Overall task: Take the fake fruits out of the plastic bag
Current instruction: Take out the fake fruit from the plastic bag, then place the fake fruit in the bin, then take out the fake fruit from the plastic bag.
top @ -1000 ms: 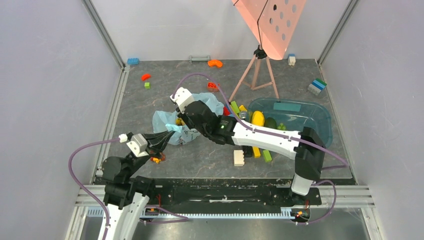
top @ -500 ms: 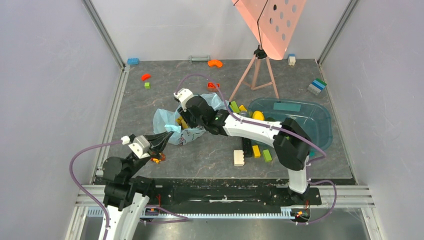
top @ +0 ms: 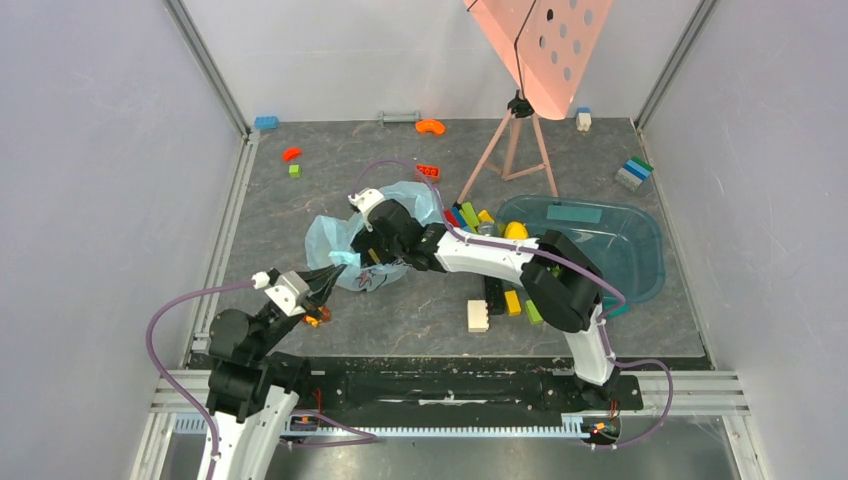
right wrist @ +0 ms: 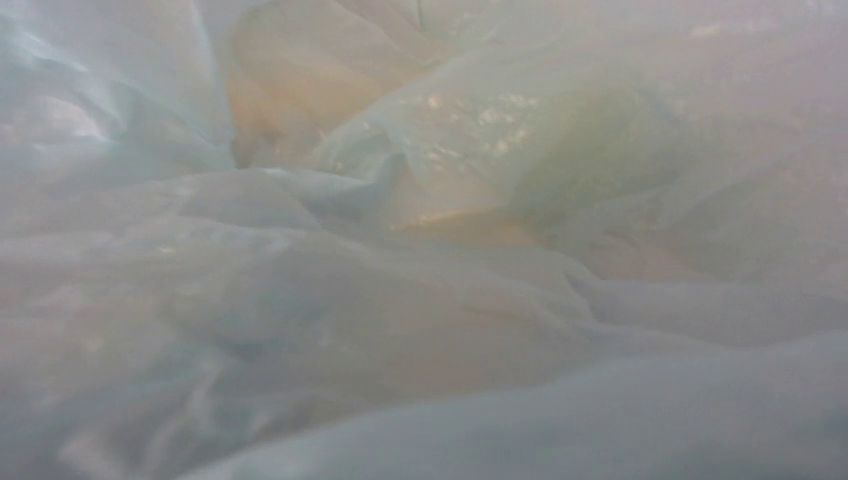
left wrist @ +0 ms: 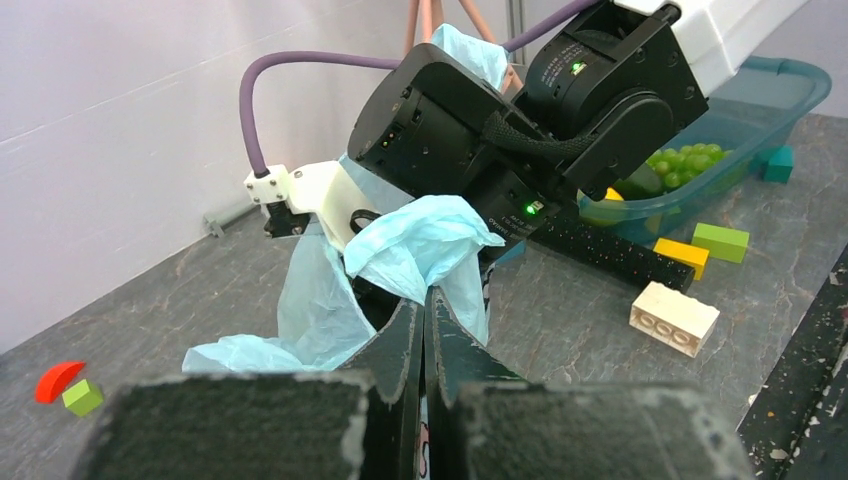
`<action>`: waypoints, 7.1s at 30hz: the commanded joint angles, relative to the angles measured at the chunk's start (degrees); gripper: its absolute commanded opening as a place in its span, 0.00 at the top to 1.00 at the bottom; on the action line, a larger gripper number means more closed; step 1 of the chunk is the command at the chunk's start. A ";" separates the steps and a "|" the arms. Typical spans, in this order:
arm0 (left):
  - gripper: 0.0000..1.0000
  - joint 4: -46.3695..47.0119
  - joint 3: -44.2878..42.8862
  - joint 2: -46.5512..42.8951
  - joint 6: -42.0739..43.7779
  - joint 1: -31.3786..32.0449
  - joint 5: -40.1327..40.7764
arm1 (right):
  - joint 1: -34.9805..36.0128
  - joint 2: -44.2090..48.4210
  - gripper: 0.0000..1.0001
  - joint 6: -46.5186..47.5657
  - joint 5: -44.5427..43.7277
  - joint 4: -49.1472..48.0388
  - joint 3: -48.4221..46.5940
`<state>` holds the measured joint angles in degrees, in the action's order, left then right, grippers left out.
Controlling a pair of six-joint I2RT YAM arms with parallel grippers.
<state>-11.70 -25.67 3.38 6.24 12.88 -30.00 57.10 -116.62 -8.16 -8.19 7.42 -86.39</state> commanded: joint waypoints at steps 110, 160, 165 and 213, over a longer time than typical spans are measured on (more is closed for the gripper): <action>0.98 0.74 0.74 8.36 -4.75 0.55 15.85 | -45.80 57.49 0.40 -7.53 -6.67 4.95 51.98; 0.98 -1.02 1.08 7.70 -4.17 2.41 18.40 | -4.55 54.91 0.19 5.13 -8.34 11.02 19.52; 0.98 -1.08 1.15 7.30 -4.08 2.41 18.62 | 6.75 47.51 0.23 7.67 -12.20 12.42 6.86; 0.98 -5.16 -2.22 -1.62 0.08 2.58 19.18 | 1.18 1.74 0.41 -3.27 -4.12 1.03 -4.94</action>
<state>-16.80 -25.43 2.74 3.51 15.25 -11.46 59.18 -114.26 -10.68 -14.83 15.35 -89.80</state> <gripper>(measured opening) 0.022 0.553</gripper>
